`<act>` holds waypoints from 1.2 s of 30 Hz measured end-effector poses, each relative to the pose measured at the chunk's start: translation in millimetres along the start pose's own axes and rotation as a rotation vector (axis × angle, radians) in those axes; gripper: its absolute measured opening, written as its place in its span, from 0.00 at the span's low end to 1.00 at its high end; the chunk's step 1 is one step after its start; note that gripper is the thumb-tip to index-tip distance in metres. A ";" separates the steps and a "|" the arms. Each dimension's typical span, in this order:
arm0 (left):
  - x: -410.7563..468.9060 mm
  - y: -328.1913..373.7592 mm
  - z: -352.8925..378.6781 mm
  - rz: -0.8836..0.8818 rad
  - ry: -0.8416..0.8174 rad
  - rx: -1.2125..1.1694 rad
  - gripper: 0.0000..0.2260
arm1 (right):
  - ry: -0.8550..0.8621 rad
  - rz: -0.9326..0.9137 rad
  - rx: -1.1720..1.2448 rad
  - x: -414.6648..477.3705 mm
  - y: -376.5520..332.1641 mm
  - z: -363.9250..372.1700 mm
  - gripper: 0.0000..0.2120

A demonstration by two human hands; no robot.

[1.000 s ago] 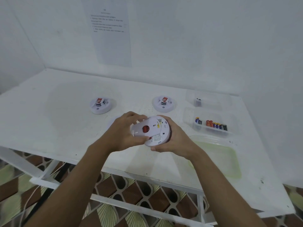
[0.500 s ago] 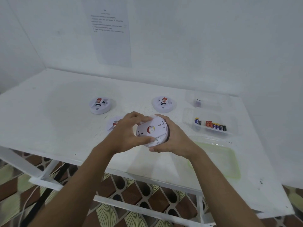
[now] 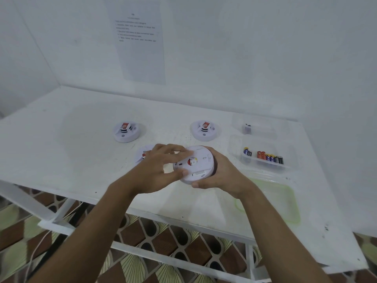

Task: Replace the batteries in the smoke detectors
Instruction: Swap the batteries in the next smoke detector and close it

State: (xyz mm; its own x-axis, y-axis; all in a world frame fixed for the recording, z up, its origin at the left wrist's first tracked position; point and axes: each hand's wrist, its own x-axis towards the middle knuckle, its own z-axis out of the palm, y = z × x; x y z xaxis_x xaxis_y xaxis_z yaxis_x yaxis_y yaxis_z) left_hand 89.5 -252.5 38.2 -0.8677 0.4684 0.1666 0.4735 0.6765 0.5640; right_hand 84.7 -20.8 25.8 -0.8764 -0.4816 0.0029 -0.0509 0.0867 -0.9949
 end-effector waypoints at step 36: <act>-6.8 19.6 16.9 -0.260 0.386 -0.634 0.30 | 0.318 -0.042 -0.221 8.3 -8.0 33.2 0.20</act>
State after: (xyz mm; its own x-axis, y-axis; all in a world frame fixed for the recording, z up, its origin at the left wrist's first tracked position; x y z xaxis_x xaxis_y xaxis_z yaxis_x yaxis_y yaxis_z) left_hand 107.2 -232.7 34.5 -0.9851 0.0300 0.1692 0.1716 0.2293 0.9581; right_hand 93.7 -54.5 30.4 -0.9745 -0.1967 0.1083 -0.1609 0.2749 -0.9479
